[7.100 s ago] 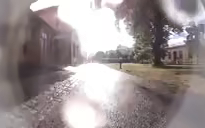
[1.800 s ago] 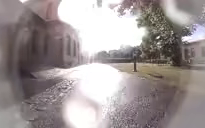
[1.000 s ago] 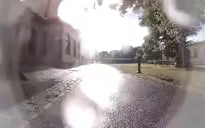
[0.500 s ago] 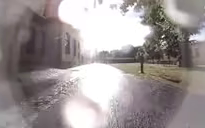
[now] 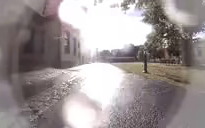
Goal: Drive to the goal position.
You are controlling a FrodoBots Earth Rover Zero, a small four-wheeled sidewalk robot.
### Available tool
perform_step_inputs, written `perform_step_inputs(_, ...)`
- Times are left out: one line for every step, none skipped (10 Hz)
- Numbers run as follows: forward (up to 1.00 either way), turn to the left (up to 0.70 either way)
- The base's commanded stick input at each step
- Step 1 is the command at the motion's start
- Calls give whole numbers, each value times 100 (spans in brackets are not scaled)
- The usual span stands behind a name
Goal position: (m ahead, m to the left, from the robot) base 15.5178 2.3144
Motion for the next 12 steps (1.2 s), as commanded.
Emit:
perform_step_inputs(85, -34)
perform_step_inputs(85, -34)
perform_step_inputs(85, -28)
perform_step_inputs(85, -12)
perform_step_inputs(85, 0)
perform_step_inputs(85, 0)
perform_step_inputs(85, 0)
perform_step_inputs(85, 0)
perform_step_inputs(85, 0)
perform_step_inputs(85, 0)
perform_step_inputs(85, 0)
perform_step_inputs(85, 0)
